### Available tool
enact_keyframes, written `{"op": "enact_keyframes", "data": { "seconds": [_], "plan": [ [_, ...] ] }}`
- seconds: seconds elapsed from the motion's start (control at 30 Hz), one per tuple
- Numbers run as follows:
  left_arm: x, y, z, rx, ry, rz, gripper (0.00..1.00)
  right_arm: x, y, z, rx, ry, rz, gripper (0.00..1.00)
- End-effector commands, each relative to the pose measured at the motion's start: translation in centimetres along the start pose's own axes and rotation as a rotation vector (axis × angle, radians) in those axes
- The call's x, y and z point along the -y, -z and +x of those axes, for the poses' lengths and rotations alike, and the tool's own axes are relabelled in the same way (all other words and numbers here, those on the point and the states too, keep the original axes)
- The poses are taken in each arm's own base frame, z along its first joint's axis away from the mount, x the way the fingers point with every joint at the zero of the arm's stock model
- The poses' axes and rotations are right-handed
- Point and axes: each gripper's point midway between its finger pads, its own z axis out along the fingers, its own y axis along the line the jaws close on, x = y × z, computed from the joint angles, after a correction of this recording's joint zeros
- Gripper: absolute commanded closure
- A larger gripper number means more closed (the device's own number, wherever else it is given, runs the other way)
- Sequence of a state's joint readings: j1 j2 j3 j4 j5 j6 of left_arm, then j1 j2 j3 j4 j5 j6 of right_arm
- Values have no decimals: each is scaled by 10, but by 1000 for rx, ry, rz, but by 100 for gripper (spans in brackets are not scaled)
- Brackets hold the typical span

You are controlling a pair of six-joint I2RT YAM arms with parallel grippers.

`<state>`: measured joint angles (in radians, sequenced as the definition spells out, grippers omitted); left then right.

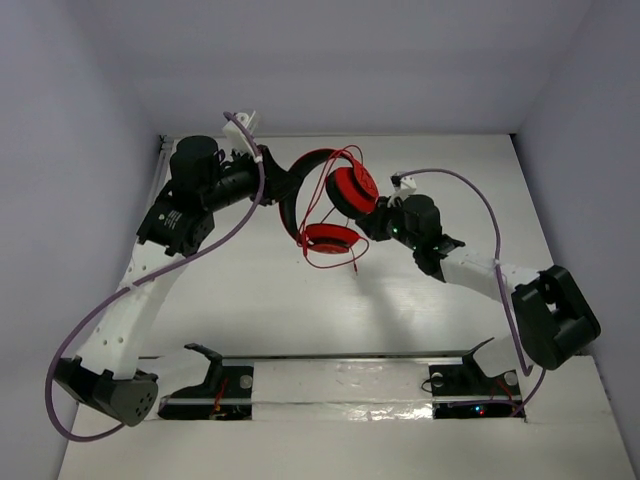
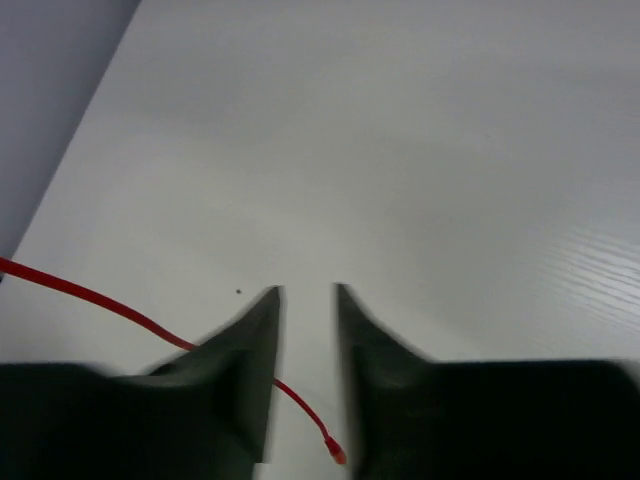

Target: Wrap the headphones

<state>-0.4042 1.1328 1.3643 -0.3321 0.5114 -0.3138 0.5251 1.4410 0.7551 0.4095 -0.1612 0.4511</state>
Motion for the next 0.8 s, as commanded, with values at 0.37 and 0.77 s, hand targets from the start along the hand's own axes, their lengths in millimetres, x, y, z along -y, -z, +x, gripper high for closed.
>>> {"op": "enact_keyframes", "data": {
  "seconds": [0.37,0.77],
  "plan": [
    [26,11,-67,159,-40,36,100,0,59,-25,195,-59,31,62],
    [33,14,-77,157,-47,54,100,-35,55,-1,87,36,-203,45]
  ]
}}
